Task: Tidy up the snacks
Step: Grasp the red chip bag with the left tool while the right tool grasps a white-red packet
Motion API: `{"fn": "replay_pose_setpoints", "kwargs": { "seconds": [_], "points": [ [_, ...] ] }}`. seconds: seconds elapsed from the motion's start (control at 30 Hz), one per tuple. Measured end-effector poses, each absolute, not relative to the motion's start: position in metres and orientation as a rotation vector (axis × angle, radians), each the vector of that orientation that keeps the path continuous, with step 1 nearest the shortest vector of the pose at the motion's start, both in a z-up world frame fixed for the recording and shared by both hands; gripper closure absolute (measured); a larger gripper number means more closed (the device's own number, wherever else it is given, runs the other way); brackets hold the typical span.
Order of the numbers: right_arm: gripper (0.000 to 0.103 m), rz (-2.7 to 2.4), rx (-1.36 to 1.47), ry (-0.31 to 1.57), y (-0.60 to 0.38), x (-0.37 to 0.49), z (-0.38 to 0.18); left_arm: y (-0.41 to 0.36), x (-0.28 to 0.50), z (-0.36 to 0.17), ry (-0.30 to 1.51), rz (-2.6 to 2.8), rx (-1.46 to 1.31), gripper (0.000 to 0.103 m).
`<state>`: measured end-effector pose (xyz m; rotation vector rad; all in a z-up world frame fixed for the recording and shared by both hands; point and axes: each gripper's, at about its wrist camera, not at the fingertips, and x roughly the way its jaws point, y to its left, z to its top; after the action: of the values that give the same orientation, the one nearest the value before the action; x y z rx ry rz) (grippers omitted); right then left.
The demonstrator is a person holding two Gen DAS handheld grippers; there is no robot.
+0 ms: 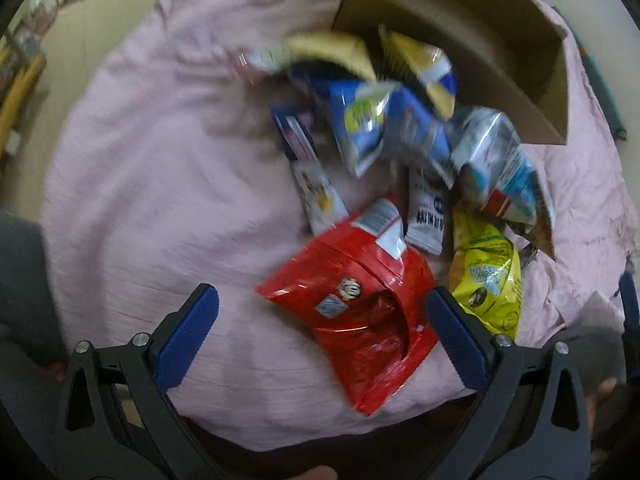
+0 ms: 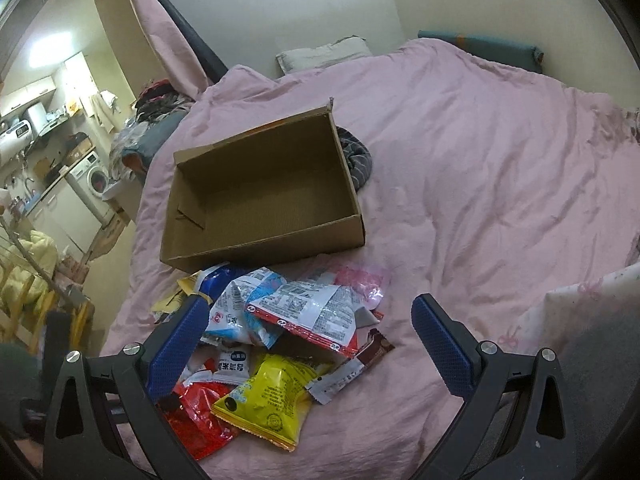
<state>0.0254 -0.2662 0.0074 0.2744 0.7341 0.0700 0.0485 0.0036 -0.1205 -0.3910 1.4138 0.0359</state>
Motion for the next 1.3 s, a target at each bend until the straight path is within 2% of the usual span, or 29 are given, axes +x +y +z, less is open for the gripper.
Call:
{"fn": "replay_pose_setpoints", "kwargs": {
  "seconds": [0.07, 0.2, 0.23, 0.3, 0.37, 0.47, 0.6, 0.93, 1.1, 1.3],
  "points": [
    [0.000, 0.075, 0.279, 0.730, -0.268, 0.025, 0.008, -0.005, 0.049, -0.136, 1.451, 0.041, -0.419, 0.012],
    [0.000, 0.072, 0.297, 0.740, -0.271, 0.027, 0.006, -0.022, 0.049, -0.150, 1.456, 0.042, -0.409, 0.015],
    [0.000, 0.071, 0.305, 0.745, -0.272, 0.027, 0.006, -0.024, 0.049, -0.150, 1.452, 0.040, -0.405, 0.019],
    [0.000, 0.068, 0.313, 0.751, -0.274, 0.028, 0.004, -0.030, 0.050, -0.147, 1.445, 0.025, -0.407, 0.040],
    [0.000, 0.059, 0.309, 0.751, -0.274, 0.029, 0.003, -0.037, 0.054, -0.138, 1.447, 0.005, -0.413, 0.051],
    [0.000, 0.039, 0.300, 0.723, -0.275, 0.026, 0.007, -0.039, 0.050, -0.127, 1.448, -0.025, -0.397, 0.053],
    [0.000, 0.030, 0.319, 0.730, -0.279, 0.028, 0.006, -0.036, 0.047, -0.106, 1.451, -0.072, -0.397, 0.068],
    [0.000, 0.000, 0.435, 0.825, -0.299, 0.040, -0.003, 0.004, 0.052, -0.021, 1.291, -0.108, -0.310, 0.071],
    [0.000, 0.057, 0.649, 1.002, -0.315, 0.070, -0.020, 0.024, 0.071, -0.006, 1.257, -0.110, -0.311, 0.071],
    [0.000, 0.136, 0.791, 1.183, -0.313, 0.106, -0.049, 0.020, 0.087, -0.023, 1.259, -0.145, -0.290, 0.071]
  ]
}}
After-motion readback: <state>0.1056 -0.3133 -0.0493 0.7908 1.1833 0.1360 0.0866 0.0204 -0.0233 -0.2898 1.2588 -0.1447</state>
